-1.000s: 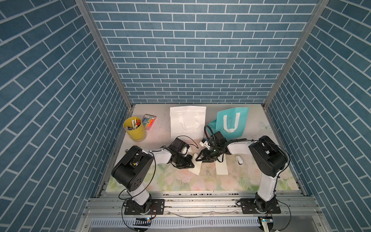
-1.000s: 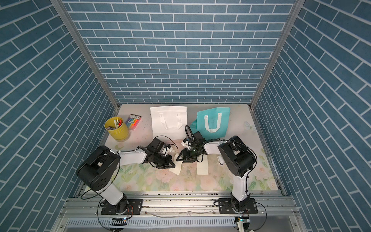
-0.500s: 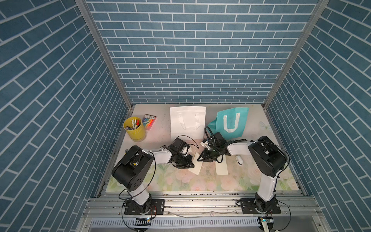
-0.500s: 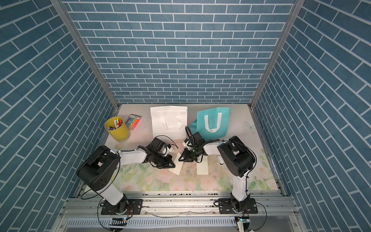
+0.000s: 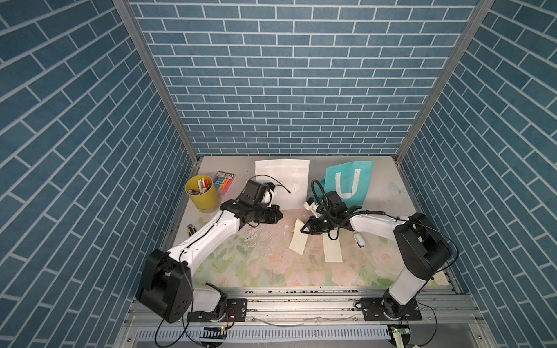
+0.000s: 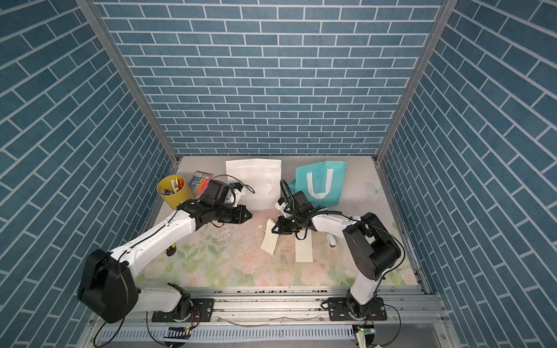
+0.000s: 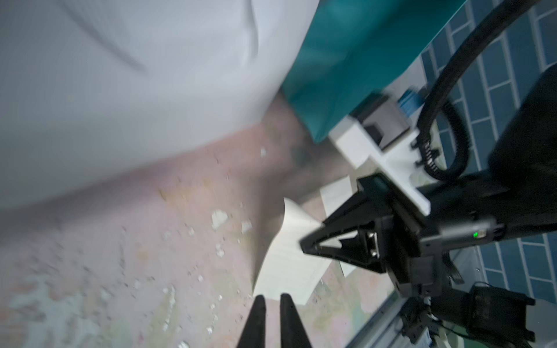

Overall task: Staple the receipts to the bags
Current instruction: Pick up the receipt from the center of the board, then adjust the takeout bag at the center of the board.

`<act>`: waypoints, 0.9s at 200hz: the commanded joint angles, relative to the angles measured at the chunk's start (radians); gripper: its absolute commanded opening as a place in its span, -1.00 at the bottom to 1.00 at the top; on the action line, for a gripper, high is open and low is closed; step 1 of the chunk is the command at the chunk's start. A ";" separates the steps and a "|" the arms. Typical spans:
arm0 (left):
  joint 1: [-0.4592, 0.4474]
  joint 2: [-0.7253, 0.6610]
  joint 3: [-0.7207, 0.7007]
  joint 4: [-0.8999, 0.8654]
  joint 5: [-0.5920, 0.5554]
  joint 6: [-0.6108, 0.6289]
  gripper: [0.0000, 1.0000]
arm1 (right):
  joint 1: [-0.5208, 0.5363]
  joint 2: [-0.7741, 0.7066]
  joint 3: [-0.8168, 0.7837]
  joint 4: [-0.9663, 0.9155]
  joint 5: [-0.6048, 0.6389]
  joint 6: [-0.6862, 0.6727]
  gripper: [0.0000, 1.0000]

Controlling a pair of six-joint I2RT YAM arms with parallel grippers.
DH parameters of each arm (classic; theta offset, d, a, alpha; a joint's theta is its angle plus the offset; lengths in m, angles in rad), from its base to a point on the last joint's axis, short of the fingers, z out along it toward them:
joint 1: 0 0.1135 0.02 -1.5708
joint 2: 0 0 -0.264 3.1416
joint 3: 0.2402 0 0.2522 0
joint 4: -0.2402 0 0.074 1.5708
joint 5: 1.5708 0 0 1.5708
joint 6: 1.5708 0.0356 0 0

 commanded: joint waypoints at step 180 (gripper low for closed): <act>0.358 0.379 0.408 0.044 0.521 0.845 0.25 | -0.065 0.155 0.836 -0.498 0.051 -0.461 -0.96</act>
